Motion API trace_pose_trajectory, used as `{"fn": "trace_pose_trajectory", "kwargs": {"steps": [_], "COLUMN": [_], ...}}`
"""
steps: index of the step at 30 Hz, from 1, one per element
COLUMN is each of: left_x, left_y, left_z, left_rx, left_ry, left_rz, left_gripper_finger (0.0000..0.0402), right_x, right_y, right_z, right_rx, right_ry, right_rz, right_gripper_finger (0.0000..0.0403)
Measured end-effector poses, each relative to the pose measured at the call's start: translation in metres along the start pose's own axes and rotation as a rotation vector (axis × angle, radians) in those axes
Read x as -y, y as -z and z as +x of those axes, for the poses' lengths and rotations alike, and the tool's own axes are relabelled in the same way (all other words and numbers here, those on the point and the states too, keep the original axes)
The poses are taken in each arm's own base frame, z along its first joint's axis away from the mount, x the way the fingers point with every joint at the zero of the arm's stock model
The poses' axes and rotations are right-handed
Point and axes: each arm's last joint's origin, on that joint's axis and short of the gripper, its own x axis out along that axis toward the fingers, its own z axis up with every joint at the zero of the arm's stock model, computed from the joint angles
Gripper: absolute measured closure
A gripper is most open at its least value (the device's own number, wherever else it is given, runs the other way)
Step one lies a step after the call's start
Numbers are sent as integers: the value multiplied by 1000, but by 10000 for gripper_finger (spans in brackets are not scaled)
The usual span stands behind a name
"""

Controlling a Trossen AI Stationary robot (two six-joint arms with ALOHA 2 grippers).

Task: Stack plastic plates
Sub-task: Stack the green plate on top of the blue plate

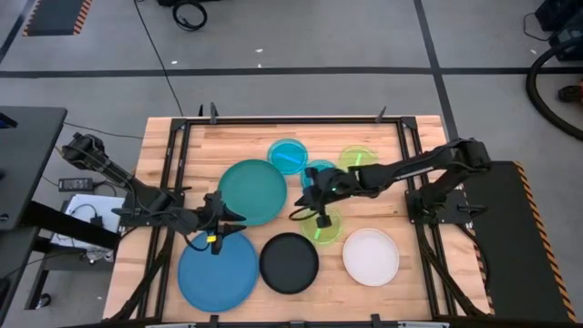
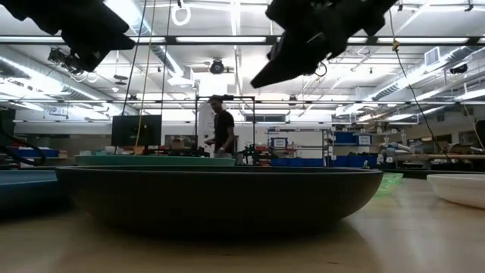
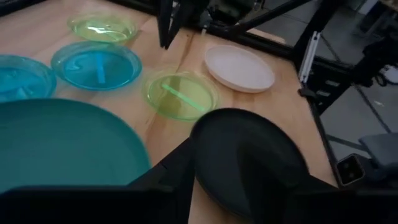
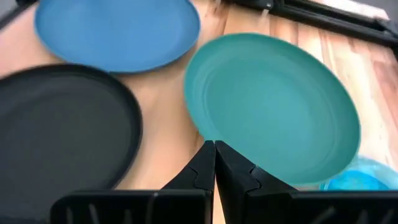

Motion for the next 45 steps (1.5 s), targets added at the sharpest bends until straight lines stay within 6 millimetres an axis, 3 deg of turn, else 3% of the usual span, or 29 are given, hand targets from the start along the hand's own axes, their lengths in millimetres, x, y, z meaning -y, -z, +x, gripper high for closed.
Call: {"fn": "trace_pose_trajectory", "kwargs": {"steps": [5,10,17,29,34,38,45], "left_x": [6,10,10,8,7,7,6], "left_y": [-17,-31,-26,-24,-23,-23,-23], "left_z": [-5,-13,-16,-17,-17,-17,-17], "left_rx": [-51,-126,-213,-240,-247,-245,-243], "left_ry": [-34,-76,-54,-75,-86,-91,-99], "left_rz": [10,44,75,42,25,9,-41], "left_gripper_finger": [280,280,280,281,281,281,281], "right_x": [-1,-3,-2,5,19,49,104], "right_y": [-6,-11,-14,-2,-14,-15,15], "right_z": [20,33,54,100,99,93,83], "right_rx": [-46,-75,-102,-287,-313,-305,-389], "right_ry": [-13,-30,-7,60,140,224,327], "right_rz": [-79,-159,-282,-375,-224,5,359], "right_gripper_finger": [371,332,286,289,289,289,289]}}
